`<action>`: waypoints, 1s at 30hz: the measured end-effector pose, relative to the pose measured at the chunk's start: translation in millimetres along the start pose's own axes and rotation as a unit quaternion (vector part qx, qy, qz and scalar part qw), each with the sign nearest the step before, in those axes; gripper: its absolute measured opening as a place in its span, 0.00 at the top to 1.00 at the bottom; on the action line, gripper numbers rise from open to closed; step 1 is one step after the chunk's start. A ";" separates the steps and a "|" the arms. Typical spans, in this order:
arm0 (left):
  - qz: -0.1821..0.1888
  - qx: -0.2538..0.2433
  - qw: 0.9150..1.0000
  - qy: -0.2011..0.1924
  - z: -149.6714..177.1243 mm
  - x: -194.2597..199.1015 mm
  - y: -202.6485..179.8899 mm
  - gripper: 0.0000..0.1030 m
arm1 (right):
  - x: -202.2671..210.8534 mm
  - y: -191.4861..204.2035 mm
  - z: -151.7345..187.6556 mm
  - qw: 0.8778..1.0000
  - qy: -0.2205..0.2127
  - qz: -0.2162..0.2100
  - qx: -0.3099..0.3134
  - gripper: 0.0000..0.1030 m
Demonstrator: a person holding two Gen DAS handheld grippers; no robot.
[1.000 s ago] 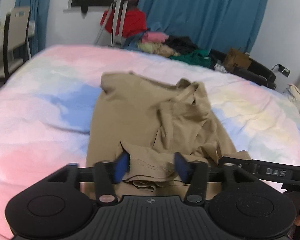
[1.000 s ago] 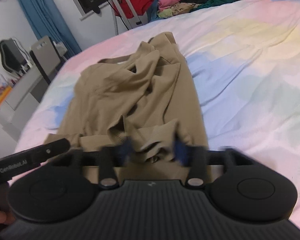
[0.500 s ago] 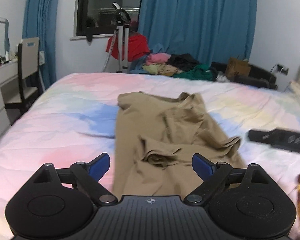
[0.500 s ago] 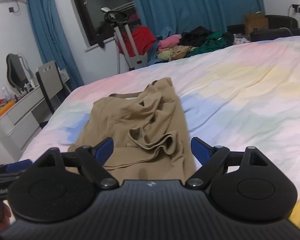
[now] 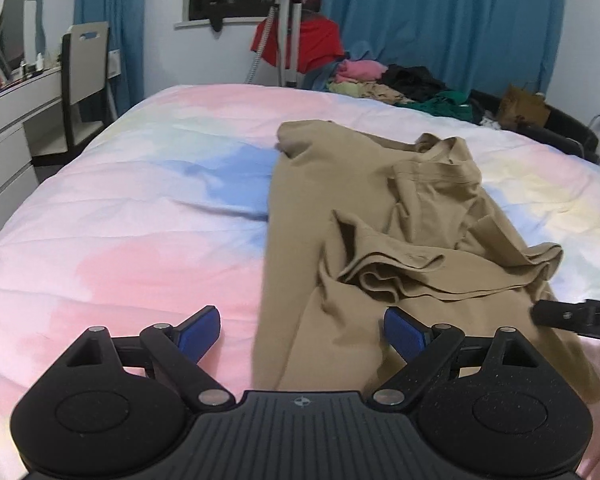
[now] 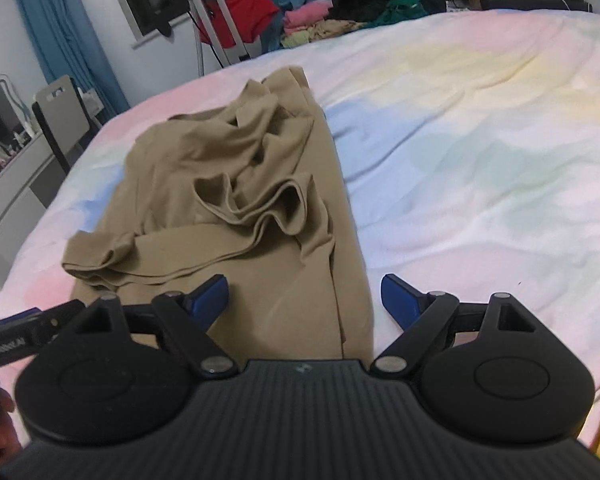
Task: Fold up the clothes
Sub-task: 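Open both tools and lift them off the folded tan shirt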
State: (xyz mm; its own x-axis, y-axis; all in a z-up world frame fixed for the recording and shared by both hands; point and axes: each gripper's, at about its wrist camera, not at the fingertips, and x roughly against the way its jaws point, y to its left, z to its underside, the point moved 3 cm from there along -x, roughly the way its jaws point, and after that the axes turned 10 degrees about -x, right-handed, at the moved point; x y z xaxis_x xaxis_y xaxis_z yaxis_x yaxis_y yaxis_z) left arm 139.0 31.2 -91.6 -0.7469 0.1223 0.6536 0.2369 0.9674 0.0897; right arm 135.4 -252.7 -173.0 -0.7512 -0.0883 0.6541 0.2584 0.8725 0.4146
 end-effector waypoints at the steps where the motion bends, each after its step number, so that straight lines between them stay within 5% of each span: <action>1: 0.004 -0.007 1.000 -0.002 0.4 0.7 -2.3 0.12 | -0.6 -0.2 1.2 1.000 0.001 0.002 0.002 0.17; 3: 0.008 -0.034 0.999 -0.004 1.8 -0.3 -11.4 0.12 | -1.2 -0.7 2.9 1.000 0.002 0.005 0.004 0.17; 9: -0.062 -0.139 0.988 -0.007 6.9 -18.9 -37.0 0.10 | -6.8 0.8 3.6 0.999 -0.008 0.024 0.036 0.17; 15: -0.139 -0.079 0.987 -0.004 4.5 -27.2 -6.8 0.08 | -14.0 -7.4 -0.6 0.999 -0.017 0.042 0.029 0.17; 21: -0.146 0.025 0.989 -0.028 -0.5 -13.8 26.0 0.07 | -10.8 -34.4 -11.5 0.996 -0.036 0.076 -0.030 0.18; 30: -0.105 0.024 0.994 -0.033 -7.3 -12.7 22.3 0.08 | -13.8 -18.9 -7.1 0.998 -0.031 0.054 0.004 0.17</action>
State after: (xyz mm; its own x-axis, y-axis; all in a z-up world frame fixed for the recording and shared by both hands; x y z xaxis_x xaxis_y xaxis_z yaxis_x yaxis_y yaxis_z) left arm 158.3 49.6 -92.4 -0.8163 -0.0698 0.5733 0.0433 0.9825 0.1813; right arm 145.2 -271.4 -185.4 -0.7549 0.0364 0.6549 0.3356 0.8793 0.3379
